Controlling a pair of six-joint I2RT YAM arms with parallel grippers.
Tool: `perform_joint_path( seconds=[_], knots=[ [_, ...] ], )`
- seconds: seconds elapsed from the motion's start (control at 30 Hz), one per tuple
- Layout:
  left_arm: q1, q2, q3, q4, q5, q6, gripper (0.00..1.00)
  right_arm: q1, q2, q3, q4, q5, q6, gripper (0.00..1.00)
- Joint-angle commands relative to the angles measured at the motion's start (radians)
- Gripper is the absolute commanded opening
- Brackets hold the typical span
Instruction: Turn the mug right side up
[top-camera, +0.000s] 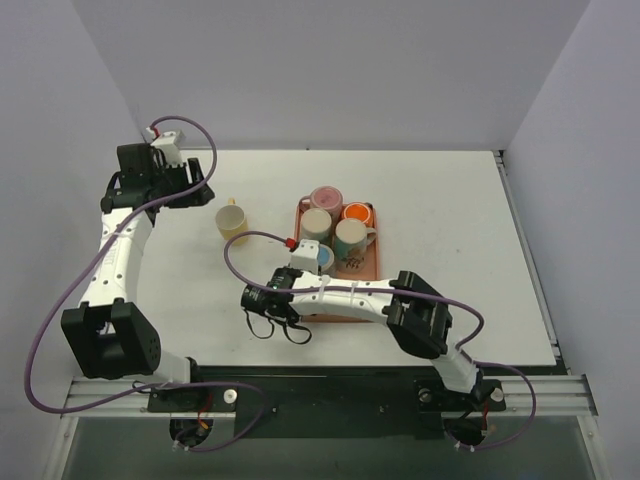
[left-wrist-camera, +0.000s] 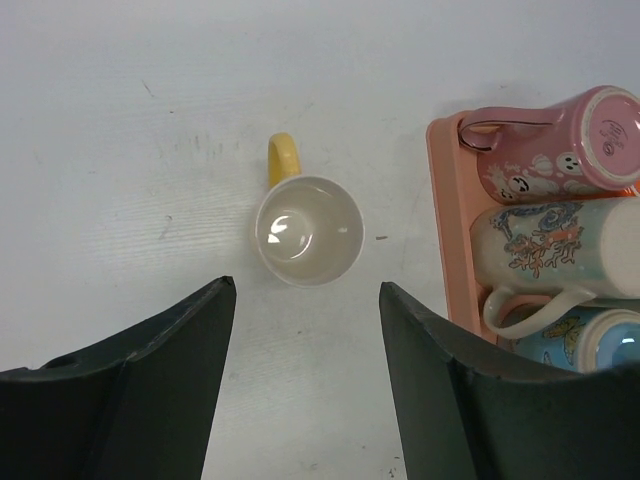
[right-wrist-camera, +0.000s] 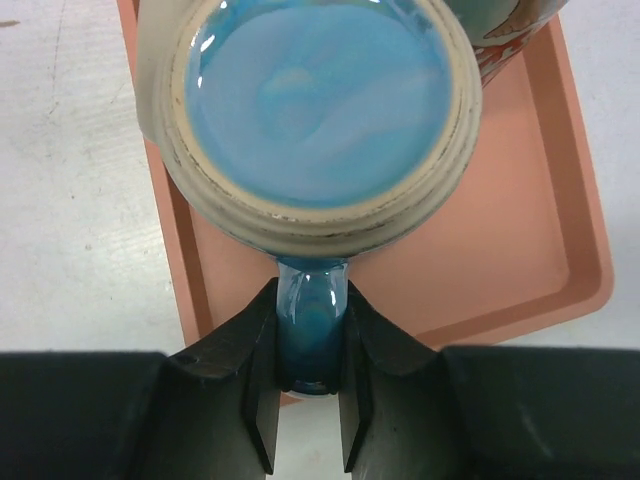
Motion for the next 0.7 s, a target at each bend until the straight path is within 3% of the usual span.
perform_joint_path(
  seconds=[0.0,0.2,0.43,0.57,0.67],
  knots=[
    [0.002,-0.047,-0.015,0.028,0.14,0.046,0.7,0.036,-0.184,-0.003,-0.056,0.034,-0.152,0.0],
    [-0.028,-0.07,0.0,-0.054,0.37,0.228,0.7,0.038,-0.39,-0.07,-0.012,-0.068,-0.301,0.0],
    [-0.091,-0.065,0.113,-0.239,0.68,0.533,0.73,-0.129,-0.658,-0.167,0.106,-0.465,-0.459,0.0],
    [-0.231,-0.109,0.224,-0.394,0.59,0.866,0.73,-0.252,-0.827,-0.167,0.156,-0.578,-0.477,0.0],
    [-0.358,-0.209,0.153,-0.252,0.466,0.963,0.77,-0.36,-0.886,-0.14,0.188,-0.687,-0.476,0.0]
  ],
)
